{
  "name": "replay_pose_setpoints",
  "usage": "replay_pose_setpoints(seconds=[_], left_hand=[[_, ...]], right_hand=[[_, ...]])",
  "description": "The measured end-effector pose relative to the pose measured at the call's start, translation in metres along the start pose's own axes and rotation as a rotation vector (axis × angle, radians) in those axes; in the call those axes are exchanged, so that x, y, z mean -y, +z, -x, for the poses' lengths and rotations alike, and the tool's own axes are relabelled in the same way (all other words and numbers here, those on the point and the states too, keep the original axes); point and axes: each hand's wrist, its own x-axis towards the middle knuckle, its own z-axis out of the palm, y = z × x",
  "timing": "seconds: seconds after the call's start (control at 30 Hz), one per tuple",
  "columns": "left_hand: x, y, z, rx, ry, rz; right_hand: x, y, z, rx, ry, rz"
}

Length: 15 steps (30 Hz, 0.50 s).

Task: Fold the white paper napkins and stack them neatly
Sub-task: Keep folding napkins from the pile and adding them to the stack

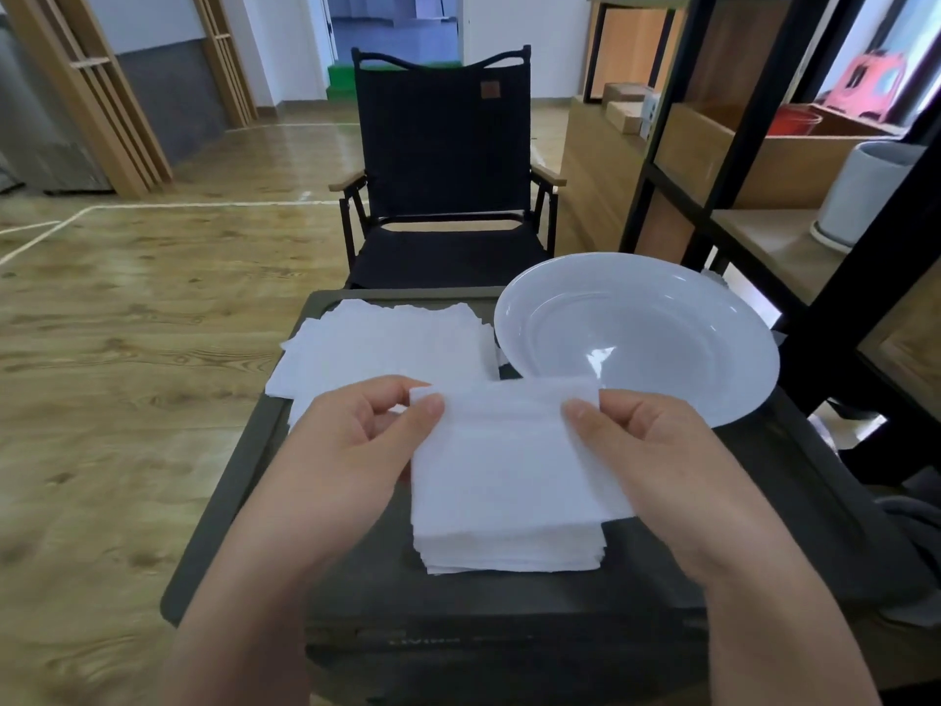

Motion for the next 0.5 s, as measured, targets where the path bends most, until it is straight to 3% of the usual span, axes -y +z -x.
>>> replay_pose_setpoints(seconds=[0.13,0.5], left_hand=[[0.012,0.006,-0.007,-0.036,-0.069,-0.214],[0.036,0.015,-0.024,-0.094,-0.233,-0.372]], right_hand=[[-0.016,0.002,-0.008,0.024,0.087,0.247],[-0.025,0.005,-0.016,-0.063,0.185,0.379]])
